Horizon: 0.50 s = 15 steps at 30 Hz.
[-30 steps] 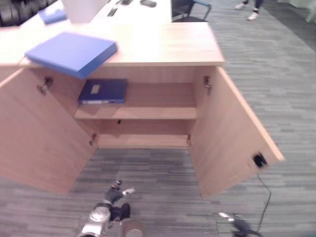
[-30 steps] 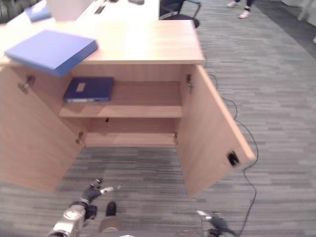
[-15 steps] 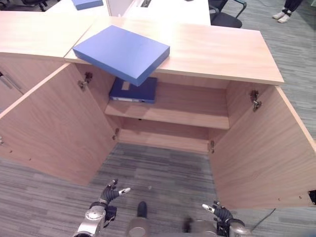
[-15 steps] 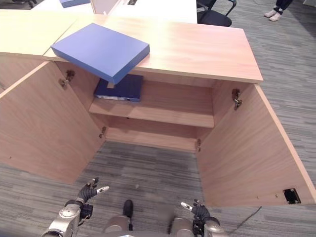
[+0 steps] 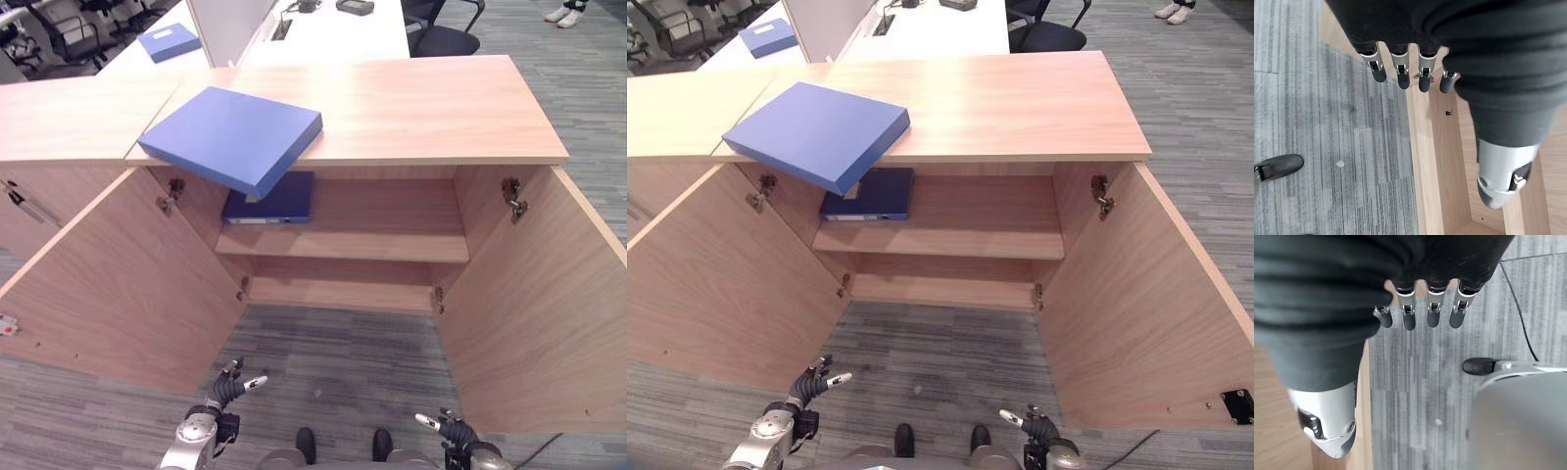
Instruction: Put the empty folder in the office cabinet
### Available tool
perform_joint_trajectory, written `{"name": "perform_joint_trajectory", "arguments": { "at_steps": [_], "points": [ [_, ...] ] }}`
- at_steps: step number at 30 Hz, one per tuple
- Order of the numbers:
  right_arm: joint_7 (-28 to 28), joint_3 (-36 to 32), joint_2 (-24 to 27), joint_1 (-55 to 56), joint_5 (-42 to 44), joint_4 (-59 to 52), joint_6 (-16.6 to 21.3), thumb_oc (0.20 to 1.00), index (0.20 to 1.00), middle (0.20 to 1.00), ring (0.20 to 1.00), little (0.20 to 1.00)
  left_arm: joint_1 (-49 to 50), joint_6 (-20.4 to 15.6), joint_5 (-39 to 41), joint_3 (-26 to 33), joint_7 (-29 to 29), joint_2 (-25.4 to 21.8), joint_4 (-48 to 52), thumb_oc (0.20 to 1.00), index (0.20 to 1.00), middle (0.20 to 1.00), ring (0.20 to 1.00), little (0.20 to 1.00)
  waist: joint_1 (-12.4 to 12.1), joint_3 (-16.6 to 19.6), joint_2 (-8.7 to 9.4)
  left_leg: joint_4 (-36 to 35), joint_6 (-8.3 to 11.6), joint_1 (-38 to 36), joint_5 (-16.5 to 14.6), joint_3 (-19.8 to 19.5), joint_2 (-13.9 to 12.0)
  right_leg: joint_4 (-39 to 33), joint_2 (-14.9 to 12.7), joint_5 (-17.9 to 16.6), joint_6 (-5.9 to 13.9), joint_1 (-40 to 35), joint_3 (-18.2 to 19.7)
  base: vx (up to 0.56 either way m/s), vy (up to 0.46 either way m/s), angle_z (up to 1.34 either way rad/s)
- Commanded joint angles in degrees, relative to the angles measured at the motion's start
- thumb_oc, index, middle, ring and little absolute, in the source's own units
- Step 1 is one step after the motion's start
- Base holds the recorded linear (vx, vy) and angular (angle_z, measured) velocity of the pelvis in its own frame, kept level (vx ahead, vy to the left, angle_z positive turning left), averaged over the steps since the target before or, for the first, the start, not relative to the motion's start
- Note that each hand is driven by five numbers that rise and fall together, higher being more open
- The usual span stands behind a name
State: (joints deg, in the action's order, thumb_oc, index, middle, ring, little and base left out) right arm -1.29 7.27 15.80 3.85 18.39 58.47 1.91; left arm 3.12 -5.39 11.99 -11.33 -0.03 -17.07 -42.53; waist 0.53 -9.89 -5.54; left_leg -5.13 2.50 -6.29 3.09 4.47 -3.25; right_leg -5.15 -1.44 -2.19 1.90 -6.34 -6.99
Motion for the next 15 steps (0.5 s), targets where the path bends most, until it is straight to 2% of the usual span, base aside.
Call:
{"name": "perform_joint_trajectory", "arguments": {
  "at_steps": [1,2,4,6,7,9,11,12,13,14,15],
  "points": [
    [-0.4,-0.9,2.3,-1.8,-1.2,-1.3,1.2,1.0,1.0,1.0,1.0,1.0,-3.5,-2.5,0.4,0.1,-0.5,0.3,1.1,1.0,1.0,1.0,1.0,1.0,0.2,-2.6,2.55,13.5,3.6,5.5,-6.0,0.6,3.2,5.6,-4.5,5.0,3.1,1.1,-1.6,-0.18,-0.039,0.13],
    [-0.5,-1.1,2.9,-1.8,-0.9,-1.3,1.2,1.0,1.0,1.0,1.0,1.0,-3.7,-2.5,0.3,-0.1,-0.7,0.2,1.6,1.0,1.0,1.0,1.0,1.0,0.3,-3.2,3.02,19.8,5.09,8.9,-5.5,0.7,2.8,4.6,-4.9,5.2,2.54,0.5,-1.4,-0.13,-0.041,0.18],
    [-0.4,-1.1,3.2,-1.9,-0.9,-0.8,1.1,1.0,1.0,1.0,1.0,1.0,-3.5,-2.4,0.1,-0.1,-0.6,0.5,1.3,1.0,1.0,1.0,1.0,1.0,0.3,-3.4,3.11,21.4,5.46,9.8,-5.3,0.2,2.4,4.4,-5.1,5.3,2.32,-0.1,-1.2,-0.01,0.019,0.09],
    [-0.5,-1.7,3.5,-1.7,-0.6,0.0,1.0,1.0,1.0,1.0,1.0,1.0,-2.9,-2.5,0.4,-0.3,-0.7,0.8,1.7,1.0,1.0,1.0,1.0,1.0,0.5,-3.0,3.67,18.8,5.73,9.4,-4.6,0.9,-3.1,4.4,-7.4,5.1,3.2,-0.5,-1.3,0.06,0.117,-0.01],
    [-0.5,-1.7,3.6,-1.7,-0.6,0.0,1.0,1.0,1.0,1.0,1.0,1.0,-2.9,-2.5,0.5,-0.3,-0.7,0.8,1.7,1.0,1.0,1.0,1.0,1.0,0.5,-3.1,3.65,18.7,5.8,9.1,-4.7,0.9,-3.1,4.4,-7.3,5.2,3.19,-0.7,-1.2,0.06,0.105,0.04],
    [-0.4,-2.3,3.7,-1.3,-0.2,-0.1,0.9,1.0,1.0,1.0,1.0,1.0,-2.1,-2.4,0.4,-0.6,-0.9,0.6,2.0,1.0,1.0,1.0,1.0,1.0,0.5,-2.2,3.55,14.1,5.74,7.0,-3.5,0.9,-6.4,4.3,-8.0,5.3,3.92,-0.3,-1.2,0.07,0.107,0.01],
    [-0.2,-2.5,4.1,-1.4,0.1,0.0,1.0,1.0,1.0,1.0,1.0,1.0,-1.7,-2.3,0.2,-0.6,-0.7,0.4,2.1,1.0,1.0,1.0,1.0,1.0,0.0,-1.2,2.59,7.0,6.27,5.3,-1.5,-4.0,-8.3,2.7,-7.3,5.2,4.65,-0.2,-0.2,0.13,0.17,0.03],
    [-0.1,-2.4,4.2,-1.6,0.1,0.2,1.0,1.0,1.0,1.0,1.0,1.0,-1.7,-2.5,0.5,-0.4,-0.2,0.5,1.6,1.0,1.0,1.0,1.0,1.0,-0.8,-0.5,1.78,2.2,7.41,5.7,0.9,-10.0,-9.5,1.1,-6.8,5.0,5.19,-0.6,1.2,0.13,0.156,-0.03],
    [-0.1,-2.4,4.2,-1.6,0.1,0.2,1.0,1.0,1.0,1.0,1.0,1.0,-1.7,-2.5,0.5,-0.4,-0.2,0.5,1.6,1.0,1.0,1.0,1.0,1.0,-0.8,-0.5,1.78,2.2,7.41,5.7,0.9,-10.0,-9.5,1.1,-6.8,5.0,5.19,-0.6,1.2,0.14,0.176,-0.02],
    [0.0,-2.2,4.4,-1.9,-0.2,0.2,1.1,1.0,1.0,1.0,1.0,1.0,-2.0,-2.8,0.9,-0.4,0.0,0.4,1.2,1.0,1.0,1.0,1.0,1.0,-1.0,-0.6,1.56,0.9,8.24,7.0,2.2,-11.9,-10.2,0.8,-7.2,5.1,5.54,-0.9,1.7,0.15,0.18,-0.1],
    [0.0,-2.2,4.6,-2.4,-0.4,0.2,1.1,1.0,1.0,1.0,1.0,1.0,-2.3,-3.0,1.1,-0.4,0.3,0.4,0.6,1.0,1.0,1.0,1.0,1.0,-1.0,-0.6,1.92,0.1,8.6,10.5,2.2,-10.7,-10.5,0.3,-8.2,5.9,6.08,-1.7,1.5,0.15,0.181,-0.08]
  ]
}}
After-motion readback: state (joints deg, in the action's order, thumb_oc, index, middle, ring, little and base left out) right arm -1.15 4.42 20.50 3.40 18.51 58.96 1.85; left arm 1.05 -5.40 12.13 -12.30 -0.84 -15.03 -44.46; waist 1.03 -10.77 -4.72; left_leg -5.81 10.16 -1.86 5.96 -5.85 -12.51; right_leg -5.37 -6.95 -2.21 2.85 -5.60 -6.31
